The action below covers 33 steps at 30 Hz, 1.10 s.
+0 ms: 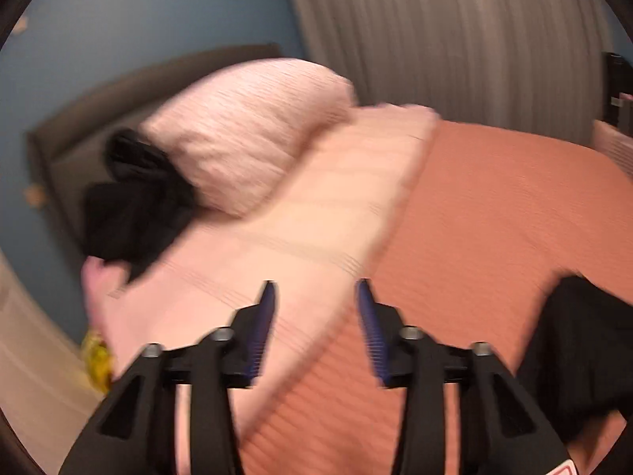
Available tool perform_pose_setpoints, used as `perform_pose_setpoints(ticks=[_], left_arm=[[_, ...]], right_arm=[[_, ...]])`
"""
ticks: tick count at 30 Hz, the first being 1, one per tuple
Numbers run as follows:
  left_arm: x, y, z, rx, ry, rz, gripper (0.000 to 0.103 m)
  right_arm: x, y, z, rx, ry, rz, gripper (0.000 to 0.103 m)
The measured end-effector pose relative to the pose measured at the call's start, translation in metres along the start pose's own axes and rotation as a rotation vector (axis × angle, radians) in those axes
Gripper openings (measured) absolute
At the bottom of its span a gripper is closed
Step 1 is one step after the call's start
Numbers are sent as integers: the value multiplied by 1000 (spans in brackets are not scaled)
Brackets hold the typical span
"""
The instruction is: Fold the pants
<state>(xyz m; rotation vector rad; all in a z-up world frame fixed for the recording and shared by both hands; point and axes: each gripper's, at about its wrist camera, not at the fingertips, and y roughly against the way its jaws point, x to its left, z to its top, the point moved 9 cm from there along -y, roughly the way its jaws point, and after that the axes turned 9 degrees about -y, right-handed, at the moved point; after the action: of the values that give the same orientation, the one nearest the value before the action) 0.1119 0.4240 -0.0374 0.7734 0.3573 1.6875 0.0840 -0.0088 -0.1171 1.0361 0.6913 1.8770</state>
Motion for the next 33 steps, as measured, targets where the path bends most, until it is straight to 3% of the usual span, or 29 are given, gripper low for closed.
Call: perform_pose_setpoints(ticks=[1, 3, 5, 6, 7, 9, 12, 13, 15, 17, 18, 21, 23, 25, 26, 28, 30, 33], left_arm=[[-35, 5, -22, 9, -47, -81, 60], [-88, 17, -58, 7, -113, -153, 63], [-142, 27, -96, 33, -117, -216, 65], [-156, 26, -111, 53, -103, -246, 65], [-171, 27, -129, 77, -95, -265, 65], [-185, 18, -145, 116, -89, -288, 65], [-193, 14, -155, 143, -74, -344, 65], [-195, 15, -158, 152, -102, -338, 66], [-196, 21, -163, 159, -151, -331, 70], [-193, 27, -167, 159, -192, -306, 70], [-192, 30, -168, 163, -201, -301, 70], [-181, 32, -163, 141, -179, -281, 70], [-172, 21, -152, 139, -145, -259, 70], [-161, 5, -139, 152, -97, -227, 72], [-155, -3, -134, 161, -73, -207, 75], [-141, -24, -129, 216, -28, -178, 77], [-129, -38, -122, 227, -9, -154, 77], [-96, -68, -107, 226, 70, -92, 77]], right_arm=[[18, -18, -1, 50, 16, 25, 88], [43, -38, -4, 97, 33, 33, 87], [58, -43, -1, 89, 46, 22, 87], [66, -42, 4, 51, 97, -44, 87], [74, -44, 9, 14, 195, -126, 88], [105, -55, 14, -36, 567, -297, 88], [126, -88, 10, 17, 952, -412, 87], [125, -104, 10, 63, 1093, -463, 82], [117, -132, 12, 204, 1229, -515, 54], [128, -142, 33, 289, 1127, -435, 15], [137, -144, 48, 297, 1070, -407, 14], [185, -149, 162, 210, 674, -240, 12], [197, -167, 220, 198, 418, -142, 13], [185, -203, 257, 232, 136, -68, 16], [175, -226, 261, 290, 40, -55, 28], [153, -252, 253, 355, -46, -92, 33], [145, -249, 239, 347, -32, -51, 33], [154, -224, 225, 262, 52, 24, 34]])
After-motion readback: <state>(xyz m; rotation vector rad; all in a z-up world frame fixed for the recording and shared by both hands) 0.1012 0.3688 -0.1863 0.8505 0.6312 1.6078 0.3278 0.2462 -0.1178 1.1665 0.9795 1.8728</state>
